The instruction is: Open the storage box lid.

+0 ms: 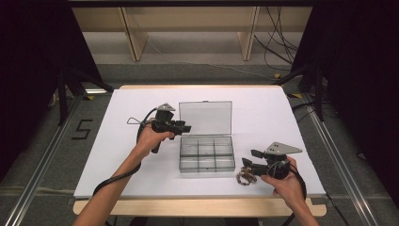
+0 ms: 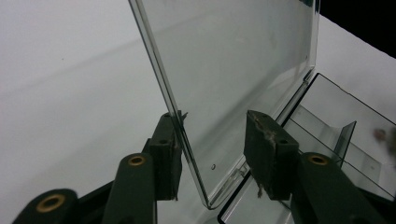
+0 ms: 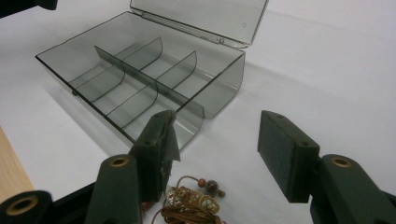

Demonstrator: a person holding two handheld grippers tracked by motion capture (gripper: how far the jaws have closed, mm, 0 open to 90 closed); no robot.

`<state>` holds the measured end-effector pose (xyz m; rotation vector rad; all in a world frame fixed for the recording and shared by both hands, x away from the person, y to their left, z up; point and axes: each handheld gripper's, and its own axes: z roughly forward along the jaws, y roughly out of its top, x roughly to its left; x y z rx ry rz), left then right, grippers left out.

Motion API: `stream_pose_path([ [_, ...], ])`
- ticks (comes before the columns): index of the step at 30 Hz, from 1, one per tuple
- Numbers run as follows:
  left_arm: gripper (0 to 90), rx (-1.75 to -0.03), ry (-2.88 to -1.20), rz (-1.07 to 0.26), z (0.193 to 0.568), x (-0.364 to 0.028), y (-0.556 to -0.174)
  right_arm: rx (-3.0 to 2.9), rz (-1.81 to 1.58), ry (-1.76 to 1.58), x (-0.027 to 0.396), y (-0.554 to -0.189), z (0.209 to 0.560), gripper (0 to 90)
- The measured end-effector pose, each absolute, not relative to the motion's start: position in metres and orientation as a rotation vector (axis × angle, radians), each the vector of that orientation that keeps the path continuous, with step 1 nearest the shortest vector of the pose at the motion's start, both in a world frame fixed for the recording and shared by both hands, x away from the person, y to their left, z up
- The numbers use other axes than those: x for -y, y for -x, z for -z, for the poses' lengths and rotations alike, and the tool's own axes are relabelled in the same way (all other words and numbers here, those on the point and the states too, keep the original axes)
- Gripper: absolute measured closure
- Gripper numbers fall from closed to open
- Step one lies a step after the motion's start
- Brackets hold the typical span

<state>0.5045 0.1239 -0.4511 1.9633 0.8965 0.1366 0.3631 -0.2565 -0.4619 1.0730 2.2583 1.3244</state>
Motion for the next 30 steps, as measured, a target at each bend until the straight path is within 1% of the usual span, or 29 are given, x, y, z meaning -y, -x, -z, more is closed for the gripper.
stream_pose_path([
  [20,57.5,-0.948,-1.991,-0.08,0.46,-0.127,-0.512,-2.263,-1.324,-1.09,0.256,-0.363,0.462,47.1],
  [30,56.9,-0.971,-1.972,-0.04,0.463,-0.129,-0.513,-2.27,-1.32,-1.095,0.255,-0.362,0.462,47.1],
])
